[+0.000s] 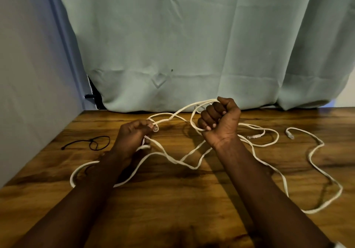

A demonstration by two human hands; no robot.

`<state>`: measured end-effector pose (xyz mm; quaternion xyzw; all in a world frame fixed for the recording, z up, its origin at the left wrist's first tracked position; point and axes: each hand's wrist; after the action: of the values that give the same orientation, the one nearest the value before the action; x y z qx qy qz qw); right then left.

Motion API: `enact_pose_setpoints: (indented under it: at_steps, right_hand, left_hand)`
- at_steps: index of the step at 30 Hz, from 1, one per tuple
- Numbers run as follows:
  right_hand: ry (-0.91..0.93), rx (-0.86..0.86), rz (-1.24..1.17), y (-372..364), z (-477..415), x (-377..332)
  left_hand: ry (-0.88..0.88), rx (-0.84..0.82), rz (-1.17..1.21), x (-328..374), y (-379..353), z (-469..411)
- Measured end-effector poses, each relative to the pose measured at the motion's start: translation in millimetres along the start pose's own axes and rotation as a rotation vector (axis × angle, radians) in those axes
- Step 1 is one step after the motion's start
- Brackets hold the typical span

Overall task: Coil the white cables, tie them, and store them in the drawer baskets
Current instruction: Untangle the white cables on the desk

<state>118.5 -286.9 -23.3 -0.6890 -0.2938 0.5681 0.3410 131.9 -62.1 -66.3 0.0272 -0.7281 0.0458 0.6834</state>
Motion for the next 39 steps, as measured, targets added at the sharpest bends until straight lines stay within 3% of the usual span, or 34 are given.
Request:
enact_pose_setpoints:
  at_steps: [1, 3, 5, 9, 12, 16, 20, 25, 27, 34, 39]
  right_hand:
    - [0.008, -0.009, 0.0, 0, 0, 1]
    - [0.021, -0.015, -0.012, -2, 1, 0]
    - [0.036, -0.006, -0.035, -2, 0, -4]
    - [-0.005, -0.021, -0.105, -1, -2, -3]
    - [-0.043, -0.07, -0.1, -5, -1, 10]
    - [-0.018, -0.111, 0.082, -19, 6, 26]
    - [0.024, -0.064, 0.343, -26, 2, 51]
    - [0.249, -0.213, 1.233, -9, 15, 62]
    - [0.344, -0.313, 1.455, -5, 14, 58]
    - [0.599, -0.515, 1.774, 4, 2, 57]
    - [0.767, -0.497, 1.818, 4, -7, 57]
  left_hand:
    - [-0.036, 0.037, -0.044, 0, 1, -1]
    - [-0.255, 0.081, -0.414, -3, 5, -2]
    - [-0.446, 0.055, -0.842, -3, 6, 2]
    - [-0.644, -0.073, -1.265, 4, -7, 12]
    - [-0.721, -0.122, -1.423, 5, -13, 13]
    - [-0.856, -0.217, -1.513, 6, -20, 19]
    - [-0.981, -0.334, -1.465, 7, -28, 24]
    - [-0.943, -0.438, -1.178, 4, -19, 22]
    - [-0.9, -0.408, -1.036, 4, -10, 20]
    - [-0.552, -0.364, -0.436, 11, 12, 11]
    - [-0.248, -0.353, -0.117, 17, 19, 11]
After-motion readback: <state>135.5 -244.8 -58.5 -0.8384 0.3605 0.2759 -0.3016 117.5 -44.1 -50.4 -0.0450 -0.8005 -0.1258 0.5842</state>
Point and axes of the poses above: each hand's wrist, its own z-axis away from the middle knuckle, its own y-axis out of the back of the hand, x = y × z, and after that the axes turned 5 degrees about x, right-handed
